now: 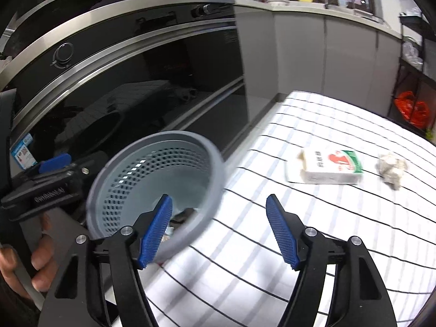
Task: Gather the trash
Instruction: 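Move both grippers back toward the milk carton and crumpled paper, then grasp the crumpled paper with the right gripper while the left gripper grasps the milk carton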
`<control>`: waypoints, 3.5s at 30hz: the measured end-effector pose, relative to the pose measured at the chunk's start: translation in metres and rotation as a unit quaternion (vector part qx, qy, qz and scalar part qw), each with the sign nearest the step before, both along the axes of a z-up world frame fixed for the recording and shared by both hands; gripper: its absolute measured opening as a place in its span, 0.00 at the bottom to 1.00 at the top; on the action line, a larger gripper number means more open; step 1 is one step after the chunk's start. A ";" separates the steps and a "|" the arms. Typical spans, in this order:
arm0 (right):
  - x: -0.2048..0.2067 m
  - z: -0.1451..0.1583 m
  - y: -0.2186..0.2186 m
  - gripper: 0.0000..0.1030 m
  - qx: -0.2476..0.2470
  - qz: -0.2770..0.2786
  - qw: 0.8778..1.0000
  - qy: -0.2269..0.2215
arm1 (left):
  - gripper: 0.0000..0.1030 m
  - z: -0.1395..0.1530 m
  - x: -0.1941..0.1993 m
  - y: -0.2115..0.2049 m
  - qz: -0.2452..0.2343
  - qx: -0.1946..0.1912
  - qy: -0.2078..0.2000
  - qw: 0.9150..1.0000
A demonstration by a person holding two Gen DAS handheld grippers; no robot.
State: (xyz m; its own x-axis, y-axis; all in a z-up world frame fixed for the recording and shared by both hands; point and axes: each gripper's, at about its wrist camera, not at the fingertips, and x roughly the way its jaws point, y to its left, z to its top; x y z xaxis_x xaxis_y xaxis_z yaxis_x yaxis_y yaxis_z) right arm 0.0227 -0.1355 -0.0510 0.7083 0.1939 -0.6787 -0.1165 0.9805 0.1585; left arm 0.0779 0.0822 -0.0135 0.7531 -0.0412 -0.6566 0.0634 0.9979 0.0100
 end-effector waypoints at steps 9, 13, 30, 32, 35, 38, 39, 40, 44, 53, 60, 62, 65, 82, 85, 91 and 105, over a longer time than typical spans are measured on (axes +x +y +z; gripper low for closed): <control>-0.028 0.003 -0.088 0.68 -0.015 -0.071 0.997 -0.007 | 0.94 0.004 -0.014 -0.046 -0.057 -0.011 -0.003 0.998; -0.035 0.002 -0.124 0.69 -0.035 -0.103 0.994 -0.010 | 0.94 0.008 -0.021 -0.078 -0.085 -0.008 -0.011 0.996; 0.024 -0.034 -0.216 0.69 -0.042 -0.155 0.987 0.025 | 0.94 -0.008 0.021 -0.188 -0.120 -0.012 -0.004 0.993; 0.036 -0.040 -0.219 0.69 -0.046 -0.153 0.987 0.029 | 0.94 -0.012 0.025 -0.192 -0.120 -0.004 -0.004 0.993; 0.055 -0.048 -0.224 0.69 -0.049 -0.157 0.986 0.035 | 0.94 -0.016 0.031 -0.193 -0.118 -0.004 -0.001 0.993; 0.071 -0.057 -0.229 0.69 -0.045 -0.164 0.984 0.049 | 0.94 -0.022 0.038 -0.193 -0.116 -0.003 0.006 0.993; 0.078 -0.060 -0.232 0.69 -0.041 -0.167 0.984 0.054 | 0.94 -0.024 0.039 -0.193 -0.115 -0.001 0.008 0.993; 0.082 -0.063 -0.234 0.69 -0.037 -0.168 0.983 0.057 | 0.94 -0.025 0.040 -0.193 -0.115 0.000 0.010 0.993; 0.101 -0.070 -0.238 0.69 -0.028 -0.172 0.982 0.067 | 0.94 -0.028 0.044 -0.193 -0.114 -0.001 0.017 0.993; 0.117 -0.079 -0.233 0.34 -0.031 -0.163 0.983 0.080 | 0.94 -0.032 0.044 -0.194 -0.114 0.007 0.018 0.993; 0.094 -0.067 -0.227 0.29 -0.020 -0.154 0.986 0.068 | 0.94 -0.035 0.044 -0.194 -0.119 0.008 0.019 0.993; 0.078 -0.059 -0.224 0.29 -0.017 -0.154 0.986 0.064 | 0.94 -0.035 0.043 -0.195 -0.124 0.008 0.018 0.992; 0.044 -0.044 -0.219 0.29 -0.015 -0.152 0.986 0.061 | 0.94 -0.036 0.042 -0.195 -0.138 0.001 0.018 0.990; -0.100 0.002 -0.209 0.29 0.059 -0.151 0.986 0.022 | 0.94 -0.062 0.072 -0.232 -0.209 0.003 0.056 0.976; -0.103 0.004 -0.217 0.29 0.079 -0.147 0.986 0.019 | 0.94 -0.064 0.074 -0.241 -0.259 0.015 0.064 0.964; -0.100 0.005 -0.226 0.29 0.118 -0.129 0.984 0.019 | 0.94 -0.054 0.081 -0.259 -0.370 0.069 0.053 0.925; -0.095 0.004 -0.225 0.29 0.146 -0.096 0.984 0.017 | 0.94 -0.093 0.135 -0.295 -0.473 0.096 0.137 0.865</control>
State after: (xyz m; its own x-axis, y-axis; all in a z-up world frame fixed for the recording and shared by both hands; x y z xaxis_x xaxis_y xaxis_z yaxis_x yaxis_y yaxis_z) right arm -0.0719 -0.3605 -0.0471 0.7284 0.2495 -0.6382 0.0773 0.8955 0.4383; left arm 0.2126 -0.2130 -0.1067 0.2577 -0.4239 -0.8683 0.8765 0.4806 0.0255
